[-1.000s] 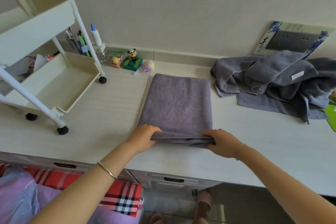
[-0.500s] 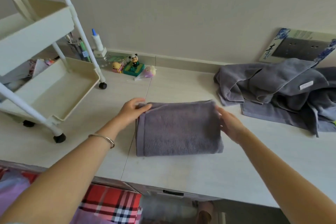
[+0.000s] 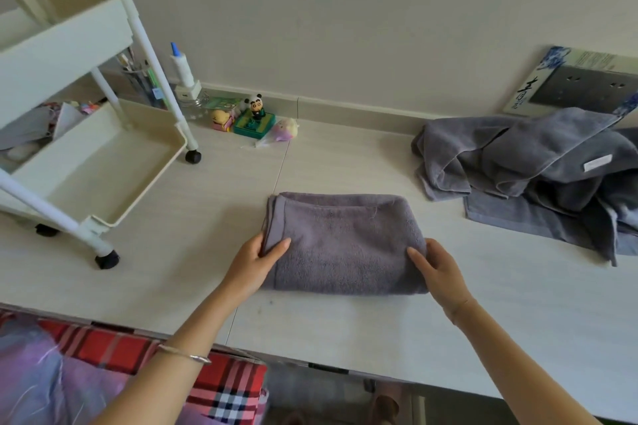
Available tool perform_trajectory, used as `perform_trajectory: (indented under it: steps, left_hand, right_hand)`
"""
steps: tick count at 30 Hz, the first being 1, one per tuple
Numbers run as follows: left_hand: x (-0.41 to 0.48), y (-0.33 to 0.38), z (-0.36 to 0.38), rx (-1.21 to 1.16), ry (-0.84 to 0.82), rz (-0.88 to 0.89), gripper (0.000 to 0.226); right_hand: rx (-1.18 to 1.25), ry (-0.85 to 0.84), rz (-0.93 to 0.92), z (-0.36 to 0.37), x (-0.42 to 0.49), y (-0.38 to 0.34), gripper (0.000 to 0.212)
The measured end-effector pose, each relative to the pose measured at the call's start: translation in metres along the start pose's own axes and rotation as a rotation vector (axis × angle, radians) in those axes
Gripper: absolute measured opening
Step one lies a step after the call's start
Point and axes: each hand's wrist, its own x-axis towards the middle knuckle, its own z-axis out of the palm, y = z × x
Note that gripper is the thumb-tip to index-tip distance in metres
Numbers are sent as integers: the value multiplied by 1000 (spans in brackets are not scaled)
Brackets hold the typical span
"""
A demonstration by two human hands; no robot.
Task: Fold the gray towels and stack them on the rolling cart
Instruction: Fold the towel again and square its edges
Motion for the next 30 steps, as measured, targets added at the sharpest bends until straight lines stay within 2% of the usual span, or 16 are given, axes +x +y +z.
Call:
perform_trajectory:
  steps: [3, 8, 13, 15, 17, 19, 20, 22, 24, 26, 28, 30]
  left_hand:
    - [9, 8, 6, -4, 81, 71, 24]
    - [28, -20, 22, 184, 112, -83, 34]
    - [26, -22, 27, 162, 201, -23, 26]
    - [23, -25, 28, 167, 223, -60, 24]
    - [20, -21, 30, 260, 252, -119, 32]
    - [18, -10, 31, 495, 340, -93, 48]
    - [17, -2, 32, 589, 399, 17, 55]
    - [21, 15, 40, 720, 417, 293, 60]
    - [29, 24, 57, 838, 310, 377, 62]
    - [34, 28, 75, 918, 185, 330, 66]
    - [39, 17, 88, 1001, 91, 236, 74]
    - [43, -1, 93, 1034, 62, 150, 76]
  right_hand:
    - [61, 141, -52, 3, 10, -13, 6]
    - [-129, 227, 102, 16, 28, 6, 25]
    - [-99, 331, 80, 22, 35, 7, 22]
    - [-124, 341, 117, 23, 35, 7, 24]
    - [-233, 416, 139, 23, 34, 10, 29]
    - [-353, 545, -16, 25, 33, 7, 28]
    - [-386, 579, -128, 29, 31, 2, 27]
    - [-428, 522, -309, 43, 30, -12, 31]
    - [-524, 368, -414, 62, 31, -21, 42]
    - [-662, 211, -437, 77, 35, -19, 54]
    - [-776, 75, -383, 84, 38, -10, 65]
    - [-855, -4, -331, 85, 42, 1, 68]
